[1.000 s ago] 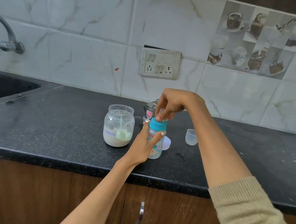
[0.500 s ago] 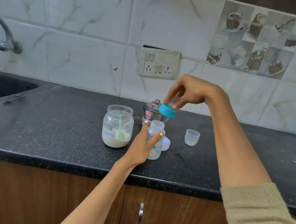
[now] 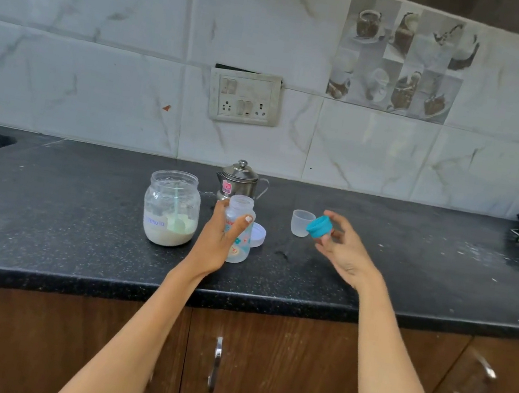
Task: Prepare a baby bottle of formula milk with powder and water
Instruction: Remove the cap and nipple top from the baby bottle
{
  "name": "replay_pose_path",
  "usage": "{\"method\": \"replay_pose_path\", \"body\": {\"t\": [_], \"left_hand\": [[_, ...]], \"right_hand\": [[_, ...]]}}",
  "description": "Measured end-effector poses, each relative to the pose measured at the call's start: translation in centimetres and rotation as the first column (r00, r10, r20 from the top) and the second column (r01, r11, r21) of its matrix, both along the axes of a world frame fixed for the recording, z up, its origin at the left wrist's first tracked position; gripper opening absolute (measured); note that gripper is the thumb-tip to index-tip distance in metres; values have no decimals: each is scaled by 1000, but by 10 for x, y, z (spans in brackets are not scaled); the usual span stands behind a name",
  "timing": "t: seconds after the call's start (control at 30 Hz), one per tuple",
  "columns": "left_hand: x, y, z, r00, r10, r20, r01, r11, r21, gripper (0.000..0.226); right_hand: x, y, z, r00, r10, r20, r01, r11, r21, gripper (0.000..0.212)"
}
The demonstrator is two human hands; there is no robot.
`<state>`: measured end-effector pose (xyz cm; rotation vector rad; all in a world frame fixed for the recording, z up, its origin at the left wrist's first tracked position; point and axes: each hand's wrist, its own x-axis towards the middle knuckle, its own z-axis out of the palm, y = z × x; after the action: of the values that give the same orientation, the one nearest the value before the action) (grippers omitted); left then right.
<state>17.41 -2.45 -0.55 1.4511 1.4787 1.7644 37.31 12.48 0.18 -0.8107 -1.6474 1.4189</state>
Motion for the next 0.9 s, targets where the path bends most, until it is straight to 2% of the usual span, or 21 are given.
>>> {"method": "replay_pose_path", "body": {"t": [0.07, 0.13, 0.3, 0.5, 0.67, 0.77, 0.9], "left_hand": [[0, 1, 0, 1000, 3, 1, -3, 1000, -4, 31], [0, 1, 0, 1000, 6, -6, -6, 1000, -8, 32], [0, 1, -1, 1000, 5, -3, -5, 1000, -17, 35], [-2, 3, -4, 1000, 0, -4, 0, 1000, -10, 35], [-4, 2, -5, 991, 56, -122, -57, 998, -9, 51], [-3, -1, -3, 988, 77, -132, -78, 997, 0, 63], [3, -12, 0, 981, 174, -86, -167, 982, 85, 79]], "right_hand": [[-3, -4, -3, 975, -126, 181, 100, 984, 148, 47], [-5, -7, -2, 940, -195, 279, 134, 966, 223, 47], [-4, -5, -3, 885, -176, 430, 49, 956, 290, 48], [-6, -3, -3, 857, -195, 478, 43, 950, 311, 50], [0, -5, -2, 858, -184, 480, 37, 953, 299, 62], [4, -11, 8, 876, -252, 411, 106, 932, 346, 67], [-3, -30, 53, 930, -274, 245, 124, 861, 493, 60]]}}
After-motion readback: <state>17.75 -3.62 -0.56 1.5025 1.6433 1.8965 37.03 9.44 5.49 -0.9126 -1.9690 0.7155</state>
